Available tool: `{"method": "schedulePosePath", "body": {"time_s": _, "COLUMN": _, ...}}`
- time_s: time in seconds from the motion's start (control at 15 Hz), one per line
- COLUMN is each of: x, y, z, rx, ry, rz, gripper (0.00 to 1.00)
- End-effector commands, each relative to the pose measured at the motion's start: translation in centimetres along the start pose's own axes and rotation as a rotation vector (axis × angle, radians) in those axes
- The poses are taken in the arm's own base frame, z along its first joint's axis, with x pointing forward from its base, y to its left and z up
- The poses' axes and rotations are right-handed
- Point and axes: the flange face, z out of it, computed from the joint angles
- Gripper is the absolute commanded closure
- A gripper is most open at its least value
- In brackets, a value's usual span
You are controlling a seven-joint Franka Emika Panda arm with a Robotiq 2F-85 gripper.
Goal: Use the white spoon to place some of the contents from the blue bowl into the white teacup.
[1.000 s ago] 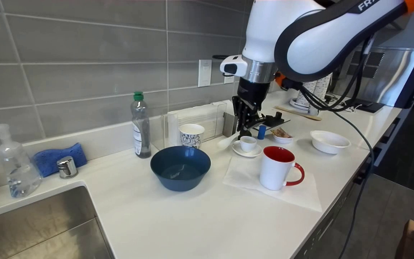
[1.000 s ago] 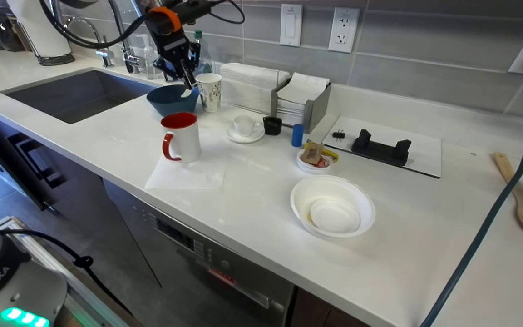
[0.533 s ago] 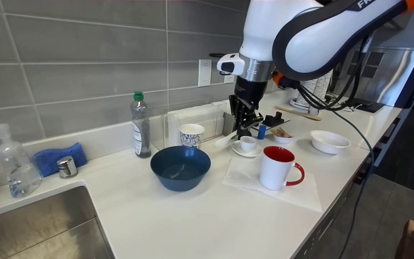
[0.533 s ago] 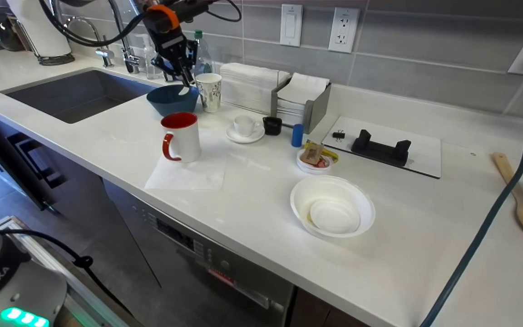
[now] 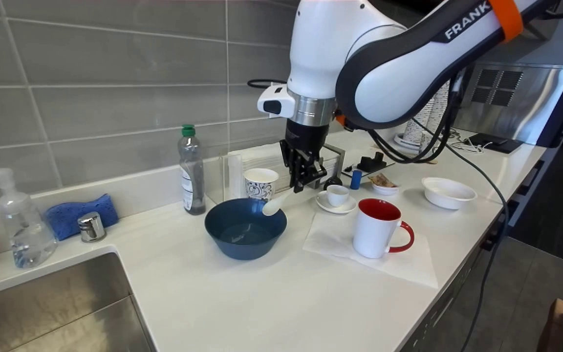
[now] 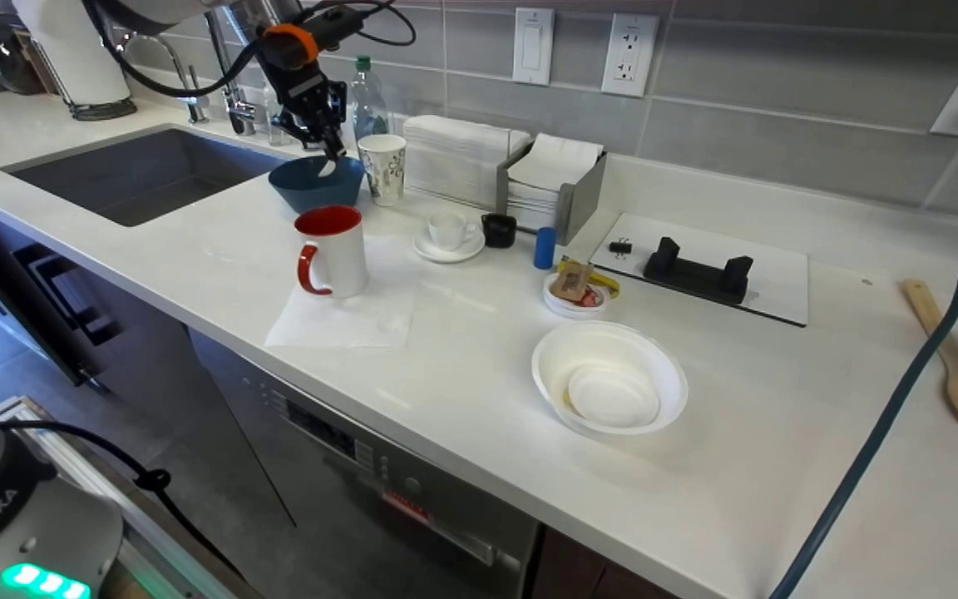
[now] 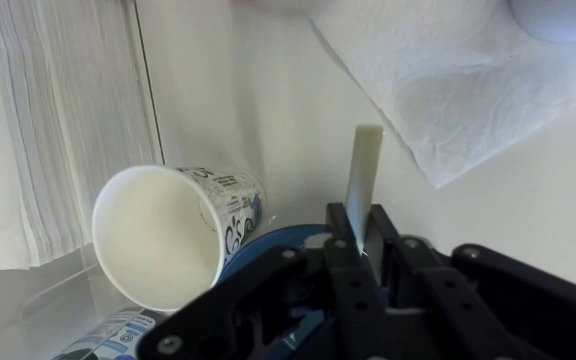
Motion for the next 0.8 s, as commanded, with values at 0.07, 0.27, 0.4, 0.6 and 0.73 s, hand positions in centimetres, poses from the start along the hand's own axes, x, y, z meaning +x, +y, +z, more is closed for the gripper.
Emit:
{"method": "schedulePosePath", "body": {"time_s": 0.07, "x": 2.4, "y": 2.1, "z": 2.1, "rx": -0.030, "ry": -0.043, "rz": -0.001, "gripper": 0.97}}
{"method": "schedulePosePath", "body": {"time_s": 0.27, "x": 3.8, "y": 2.7, "z": 3.8, "rx": -0.021, "ry": -0.062, "rz": -0.020, "gripper": 0.97}}
{"method": "schedulePosePath", "body": {"time_s": 0.4, "x": 4.7, "y": 2.9, "z": 4.8, "rx": -0.013, "ry": -0.070, "rz": -0.034, "gripper": 0.97}}
{"method": "schedulePosePath", "body": {"time_s": 0.6, "x": 5.9, "y": 3.1, "z": 6.0, "rx": 0.004, "ry": -0.088, "rz": -0.051, "gripper": 0.97}}
{"method": "schedulePosePath", "body": {"time_s": 0.73, "x": 6.4, "y": 3.3, "z": 6.5, "rx": 0.014, "ry": -0.096, "rz": -0.061, "gripper": 0.97}}
